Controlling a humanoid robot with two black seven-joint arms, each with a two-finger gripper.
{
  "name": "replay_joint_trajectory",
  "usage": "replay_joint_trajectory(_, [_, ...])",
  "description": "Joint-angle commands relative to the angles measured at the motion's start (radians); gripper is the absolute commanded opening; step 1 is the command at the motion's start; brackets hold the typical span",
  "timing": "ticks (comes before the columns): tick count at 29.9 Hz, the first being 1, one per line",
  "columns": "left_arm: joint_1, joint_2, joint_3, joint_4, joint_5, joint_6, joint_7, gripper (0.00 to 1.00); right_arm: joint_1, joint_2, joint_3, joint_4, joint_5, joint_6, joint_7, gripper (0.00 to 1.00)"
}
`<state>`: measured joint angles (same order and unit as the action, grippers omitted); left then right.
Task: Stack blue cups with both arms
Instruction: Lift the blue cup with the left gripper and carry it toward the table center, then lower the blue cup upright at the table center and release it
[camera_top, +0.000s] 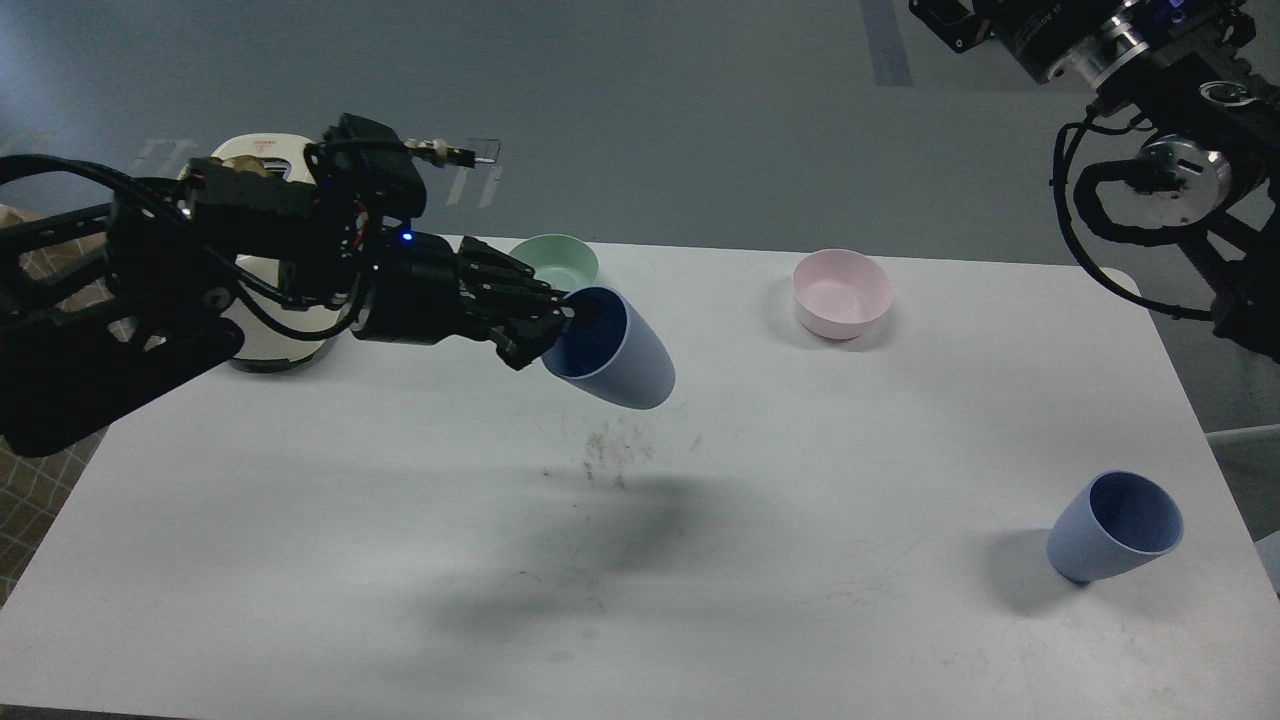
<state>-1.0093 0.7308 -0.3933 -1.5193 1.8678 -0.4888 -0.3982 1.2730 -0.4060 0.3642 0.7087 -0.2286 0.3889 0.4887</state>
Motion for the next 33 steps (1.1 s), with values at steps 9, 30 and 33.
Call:
replay_joint_trajectory(9, [-0.130,-0.272,0.227,0.175,0.137,0.000,0.021,0.00,0.052,0.010,-0.068,0.002,0.000,-0.007,0.000,1.00])
replay_joint_trajectory(30, [-0.143,-0.346,0.367,0.265,0.134,0.000,0.019,0.00,0.035,0.024,-0.076,0.006,0.000,-0.018,0.000,1.00])
replay_joint_trajectory(33, [-0.143,-0.346,0.367,0.265,0.130,0.000,0.019,0.04,0.035,0.026,-0.076,0.006,0.000,-0.018,0.000,1.00])
